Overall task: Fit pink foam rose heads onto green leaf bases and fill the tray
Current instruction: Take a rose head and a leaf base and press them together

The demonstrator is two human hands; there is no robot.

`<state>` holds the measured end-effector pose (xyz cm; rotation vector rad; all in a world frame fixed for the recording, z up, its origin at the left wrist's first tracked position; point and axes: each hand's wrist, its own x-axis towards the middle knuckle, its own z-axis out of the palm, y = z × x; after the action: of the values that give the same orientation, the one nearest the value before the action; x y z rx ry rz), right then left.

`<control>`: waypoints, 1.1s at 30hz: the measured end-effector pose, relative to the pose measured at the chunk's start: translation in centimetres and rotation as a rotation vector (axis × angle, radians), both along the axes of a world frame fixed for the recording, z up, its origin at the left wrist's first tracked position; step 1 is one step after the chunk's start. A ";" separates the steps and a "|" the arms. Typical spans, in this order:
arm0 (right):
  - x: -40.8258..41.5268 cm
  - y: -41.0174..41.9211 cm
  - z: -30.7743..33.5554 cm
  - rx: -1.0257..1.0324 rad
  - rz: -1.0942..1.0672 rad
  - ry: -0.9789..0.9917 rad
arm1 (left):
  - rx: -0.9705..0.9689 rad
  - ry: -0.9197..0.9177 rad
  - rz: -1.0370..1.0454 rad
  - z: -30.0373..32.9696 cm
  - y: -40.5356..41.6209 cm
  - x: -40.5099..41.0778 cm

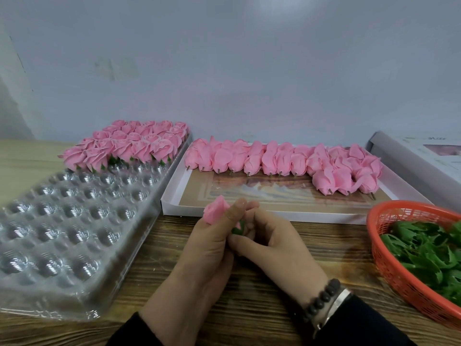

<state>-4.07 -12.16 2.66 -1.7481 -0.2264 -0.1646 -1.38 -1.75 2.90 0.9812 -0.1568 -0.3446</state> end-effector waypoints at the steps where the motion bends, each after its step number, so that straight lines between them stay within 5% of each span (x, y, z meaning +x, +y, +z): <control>1: 0.1 0.1 -0.1 -0.003 -0.025 -0.012 | 0.001 -0.029 0.022 0.0 0.0 0.0; 6: 0.2 -0.9 0.0 -0.084 -0.243 -0.224 | 0.402 -0.316 0.245 -0.7 0.6 0.6; 10: -0.1 -1.4 0.4 -0.372 -0.168 -0.343 | 0.673 -0.470 0.217 -0.9 0.5 0.6; 14: 0.0 -1.5 0.6 -0.445 -0.067 -0.356 | 0.920 -0.613 0.248 -0.9 0.7 0.7; 23: 0.3 -2.1 0.4 -0.253 -0.170 -0.273 | 0.752 -0.503 0.092 -0.8 0.4 0.4; 28: 0.4 -2.7 0.7 -0.081 -0.180 -0.216 | 0.900 -0.526 0.131 -1.0 0.5 0.5; 33: 0.1 -1.9 1.2 -0.241 -0.065 -0.226 | 0.872 -0.519 0.098 -0.8 0.5 0.5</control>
<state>-3.96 -14.08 3.90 -1.9773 -0.3666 -0.3965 -0.89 -1.23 2.08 1.9281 -0.4495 -0.0422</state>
